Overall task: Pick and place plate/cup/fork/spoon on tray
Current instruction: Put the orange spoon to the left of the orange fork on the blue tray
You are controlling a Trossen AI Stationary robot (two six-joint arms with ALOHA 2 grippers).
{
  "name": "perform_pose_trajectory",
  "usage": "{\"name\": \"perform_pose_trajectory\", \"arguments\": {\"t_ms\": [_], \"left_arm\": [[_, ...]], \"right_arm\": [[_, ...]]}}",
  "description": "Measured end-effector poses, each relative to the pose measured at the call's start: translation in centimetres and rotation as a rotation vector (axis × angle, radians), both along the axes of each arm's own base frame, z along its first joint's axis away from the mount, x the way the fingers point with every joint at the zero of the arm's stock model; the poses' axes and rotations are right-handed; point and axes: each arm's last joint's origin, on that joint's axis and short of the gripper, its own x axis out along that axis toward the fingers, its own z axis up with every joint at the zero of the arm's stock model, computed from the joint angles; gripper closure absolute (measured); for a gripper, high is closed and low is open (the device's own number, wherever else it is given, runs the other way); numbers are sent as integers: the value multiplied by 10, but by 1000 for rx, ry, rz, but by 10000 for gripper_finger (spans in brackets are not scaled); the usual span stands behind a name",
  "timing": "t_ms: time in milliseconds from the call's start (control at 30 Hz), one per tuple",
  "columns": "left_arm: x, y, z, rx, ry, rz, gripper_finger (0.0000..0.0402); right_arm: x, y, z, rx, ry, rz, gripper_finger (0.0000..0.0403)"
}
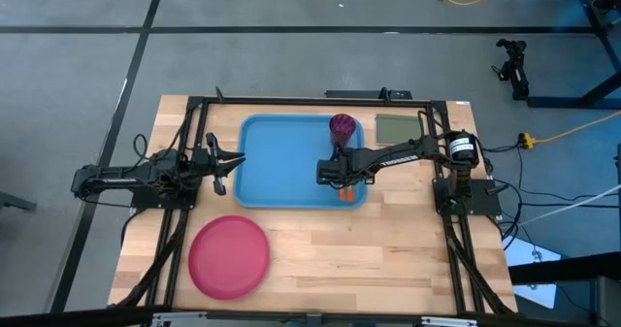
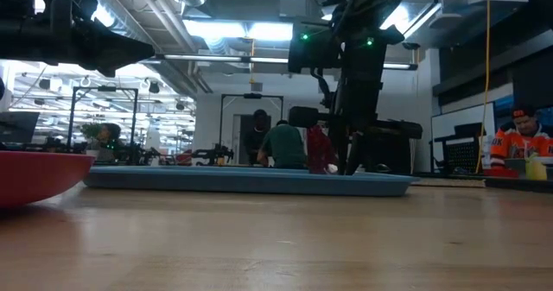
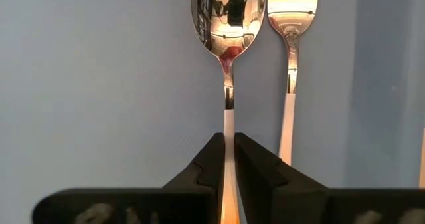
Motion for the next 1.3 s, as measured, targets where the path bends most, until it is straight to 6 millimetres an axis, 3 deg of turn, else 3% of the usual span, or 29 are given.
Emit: {"name": "perform_pose_trajectory", "arguments": {"t_ms": [133,367,1033,1300], "left_arm": [[0,0,0,0,0,0,347],[0,0,0,0,0,0,346],[0,0,0,0,0,0,347],[0,0,0,0,0,0,346]], "right_arm": [[0,0,0,0,-2,0,353],[1,0,0,-2,-5,14,283],[10,-2,8,-79,-43,102,279],[11,-19,5,-68,-62,132,279]]}}
